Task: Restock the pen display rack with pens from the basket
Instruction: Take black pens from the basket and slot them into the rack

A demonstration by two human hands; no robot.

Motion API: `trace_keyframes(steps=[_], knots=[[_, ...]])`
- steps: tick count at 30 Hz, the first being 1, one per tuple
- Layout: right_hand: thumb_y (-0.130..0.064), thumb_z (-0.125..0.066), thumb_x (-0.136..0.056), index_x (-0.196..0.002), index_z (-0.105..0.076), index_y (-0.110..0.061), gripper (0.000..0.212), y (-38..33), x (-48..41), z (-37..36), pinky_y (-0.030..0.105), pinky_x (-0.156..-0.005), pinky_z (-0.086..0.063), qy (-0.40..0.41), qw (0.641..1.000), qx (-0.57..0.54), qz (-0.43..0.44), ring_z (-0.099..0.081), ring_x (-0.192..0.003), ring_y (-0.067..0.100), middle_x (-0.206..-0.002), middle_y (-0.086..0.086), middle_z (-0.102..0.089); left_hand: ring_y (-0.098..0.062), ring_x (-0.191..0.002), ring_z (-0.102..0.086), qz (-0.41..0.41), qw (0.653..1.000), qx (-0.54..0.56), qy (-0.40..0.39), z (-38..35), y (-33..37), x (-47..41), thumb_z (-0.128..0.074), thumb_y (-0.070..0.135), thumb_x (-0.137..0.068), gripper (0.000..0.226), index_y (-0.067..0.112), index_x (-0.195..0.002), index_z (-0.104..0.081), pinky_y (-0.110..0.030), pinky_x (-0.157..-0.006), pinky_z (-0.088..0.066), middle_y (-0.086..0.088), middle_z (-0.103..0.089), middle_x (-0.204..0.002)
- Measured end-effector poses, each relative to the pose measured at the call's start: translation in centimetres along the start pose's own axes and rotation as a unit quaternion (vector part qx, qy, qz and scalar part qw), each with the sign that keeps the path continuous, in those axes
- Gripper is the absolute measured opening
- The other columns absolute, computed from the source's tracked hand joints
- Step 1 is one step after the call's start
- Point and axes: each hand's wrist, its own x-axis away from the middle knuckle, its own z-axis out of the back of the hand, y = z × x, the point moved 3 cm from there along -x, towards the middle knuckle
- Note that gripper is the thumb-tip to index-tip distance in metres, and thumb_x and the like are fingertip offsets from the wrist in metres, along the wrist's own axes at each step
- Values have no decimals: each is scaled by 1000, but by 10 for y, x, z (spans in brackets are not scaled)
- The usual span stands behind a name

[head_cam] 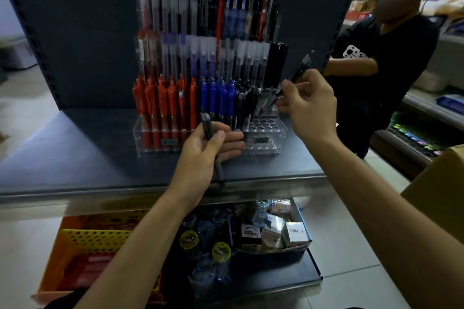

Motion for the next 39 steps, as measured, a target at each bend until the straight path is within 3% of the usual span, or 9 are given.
trace_keyframes(steps=[4,10,14,17,25,28,33,36,39], knots=[[-25,-65,-91,-70,-44,-27,29,13,-5,-19,51,-64,-56,-34,997,67,7,-70,-71,30,-72,7,-67,-27,-94,-71,-5,1000,6,5,2,0,-4,-39,10,-102,17,13,-102,-56,-33,-83,-56,-9,-74,-94],[-22,-68,-88,-76,-57,-14,18,33,9,-42,31,-62,-46,-107,977,183,39,-58,-64,12,-67,-7,-60,-28,-91,-71,-7,1000,16,-7,1,-3,-7,-39,11,-102,16,11,-103,-55,-32,-80,-56,-9,-73,-90],[-34,-69,-88,-86,-69,-19,15,43,15,-40,39,-86,-43,-69,966,243,52,-52,-94,23,-91,-2,-51,-27,-88,-71,0,1000,9,-19,-2,-8,-7,-40,13,-102,16,12,-102,-56,-30,-76,-55,-8,-72,-87],[-43,-63,-91,-92,-72,-24,21,44,18,-37,35,-86,-31,-86,952,290,35,-48,-105,26,-98,0,-53,-24,-79,-69,-6,1000,-5,-27,-3,-7,-8,-41,16,-102,15,15,-103,-56,-33,-74,-55,-5,-69,-80],[-36,-55,-97,-105,-74,-22,25,49,32,-33,32,-89,-32,-94,965,243,31,-45,-110,26,-104,2,-58,-12,-49,-33,12,999,-9,-40,-15,-10,-6,-39,19,-103,23,14,-114,-59,-25,-49,-32,1,-43,-60],[-31,-50,-100,-103,-72,-18,25,48,38,-25,29,-89,-39,-87,983,159,42,-52,-108,24,-101,3,-62,-12,-55,-36,18,998,24,-50,-18,-11,-4,-25,9,-101,37,7,-111,-60,-27,-54,-32,0,-46,-64],[-29,-53,-99,-84,-66,-15,25,34,61,-7,29,-62,-44,-108,991,60,52,-58,-72,19,-75,4,-64,-10,-80,-61,9,999,-8,-43,-23,-8,3,-32,1,-101,36,11,-116,-63,-27,-74,-51,1,-64,-92],[-26,-61,-95,-89,-70,-20,13,24,74,-8,25,-65,-51,-200,978,37,53,-64,-71,7,-75,-9,-70,-7,-111,-63,2,997,-66,-35,-23,-9,6,-42,5,-101,32,17,-124,-61,-26,-91,-52,4,-68,-117],[-21,-68,-90,-99,-71,-20,9,23,82,-11,29,-72,-55,-222,972,46,67,-66,-77,10,-84,-8,-72,-8,-116,-61,-8,996,-77,-38,-25,-8,9,-46,5,-99,33,18,-125,-61,-25,-95,-50,6,-68,-121]])
